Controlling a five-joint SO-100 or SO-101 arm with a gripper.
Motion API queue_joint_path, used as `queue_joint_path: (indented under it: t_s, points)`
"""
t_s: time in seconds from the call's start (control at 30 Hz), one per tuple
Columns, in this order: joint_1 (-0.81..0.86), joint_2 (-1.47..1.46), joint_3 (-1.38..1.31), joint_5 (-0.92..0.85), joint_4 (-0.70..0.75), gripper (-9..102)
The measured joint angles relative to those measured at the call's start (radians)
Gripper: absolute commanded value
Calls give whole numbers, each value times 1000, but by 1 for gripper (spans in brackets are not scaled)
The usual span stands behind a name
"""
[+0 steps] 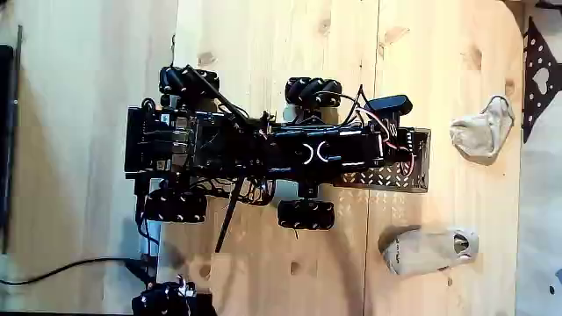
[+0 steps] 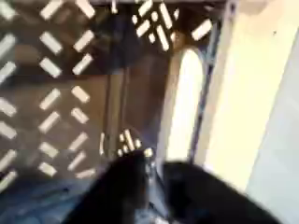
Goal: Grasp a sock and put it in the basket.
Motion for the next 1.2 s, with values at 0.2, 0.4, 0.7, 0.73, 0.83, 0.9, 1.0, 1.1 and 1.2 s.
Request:
queue_joint_path:
  t_s: [0.2,0.4,0.7,0.73,0.83,0.9,1.0,1.1,1.2]
  points:
    - [-261,2,0,2,0,0]
    - [-311,2,0,2,0,0]
    - [-339,2,0,2,0,0]
    - [-351,2,0,2,0,0]
    - [-368,2,0,2,0,0]
    - [-367,2,0,2,0,1]
    - [-331,2,0,2,0,1]
    - [-331,2,0,2,0,1]
    - [-296,2,0,2,0,1]
